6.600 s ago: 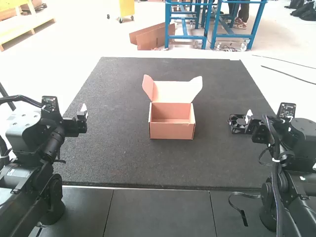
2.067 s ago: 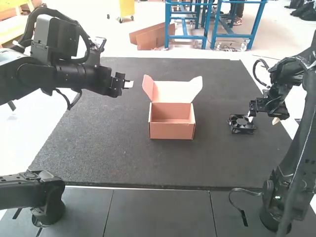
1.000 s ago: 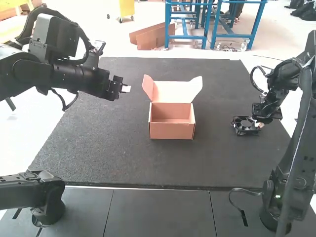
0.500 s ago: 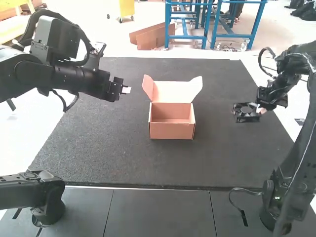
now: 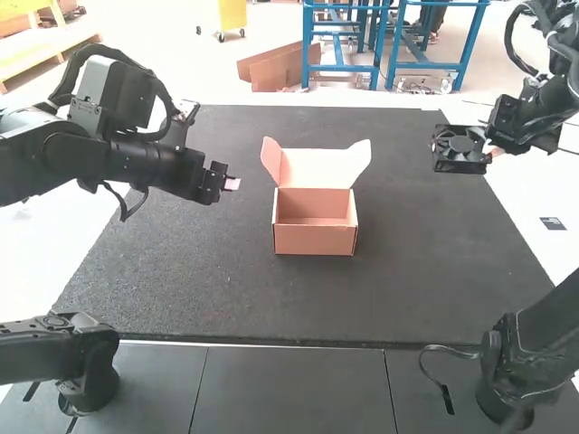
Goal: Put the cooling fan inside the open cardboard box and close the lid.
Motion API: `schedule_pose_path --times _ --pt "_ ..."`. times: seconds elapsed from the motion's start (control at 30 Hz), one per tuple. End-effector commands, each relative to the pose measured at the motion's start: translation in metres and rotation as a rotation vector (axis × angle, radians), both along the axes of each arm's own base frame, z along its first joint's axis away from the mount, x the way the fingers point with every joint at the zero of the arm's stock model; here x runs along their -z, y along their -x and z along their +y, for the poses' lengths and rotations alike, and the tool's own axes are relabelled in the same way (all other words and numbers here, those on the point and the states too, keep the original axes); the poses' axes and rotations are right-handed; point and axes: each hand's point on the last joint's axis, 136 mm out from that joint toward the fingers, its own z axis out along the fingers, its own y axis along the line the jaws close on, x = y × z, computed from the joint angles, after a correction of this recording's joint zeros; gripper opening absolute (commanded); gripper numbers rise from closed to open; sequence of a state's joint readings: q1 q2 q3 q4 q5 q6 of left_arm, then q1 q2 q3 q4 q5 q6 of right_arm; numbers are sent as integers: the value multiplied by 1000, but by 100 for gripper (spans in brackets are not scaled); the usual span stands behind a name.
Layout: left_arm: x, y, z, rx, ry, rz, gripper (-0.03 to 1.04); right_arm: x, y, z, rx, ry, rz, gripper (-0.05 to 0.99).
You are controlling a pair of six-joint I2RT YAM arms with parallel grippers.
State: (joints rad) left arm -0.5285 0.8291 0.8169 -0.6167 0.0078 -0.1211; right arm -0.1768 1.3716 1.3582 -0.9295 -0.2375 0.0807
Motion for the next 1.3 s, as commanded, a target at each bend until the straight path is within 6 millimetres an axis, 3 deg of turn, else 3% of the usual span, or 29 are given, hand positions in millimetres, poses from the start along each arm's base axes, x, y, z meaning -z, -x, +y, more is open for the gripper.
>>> schedule_pose_path --times 0.0,0.47,0.77,1.0,1.27 --pt "-5 1 2 -13 11 -25 97 -21 13 34 -31 -90 -37 -1" --pt "-5 0 2 -14 15 -35 97 -24 48 144 -213 -211 46 -1" --pt "-8 0 1 -11 19 -41 97 -11 65 213 -352 -234 111 -1" --pt "-17 -2 -1 -8 34 -64 97 10 65 248 -411 -226 158 -1" --pt "-26 -5 -2 -9 45 -85 97 36 44 258 -398 -191 180 -1"
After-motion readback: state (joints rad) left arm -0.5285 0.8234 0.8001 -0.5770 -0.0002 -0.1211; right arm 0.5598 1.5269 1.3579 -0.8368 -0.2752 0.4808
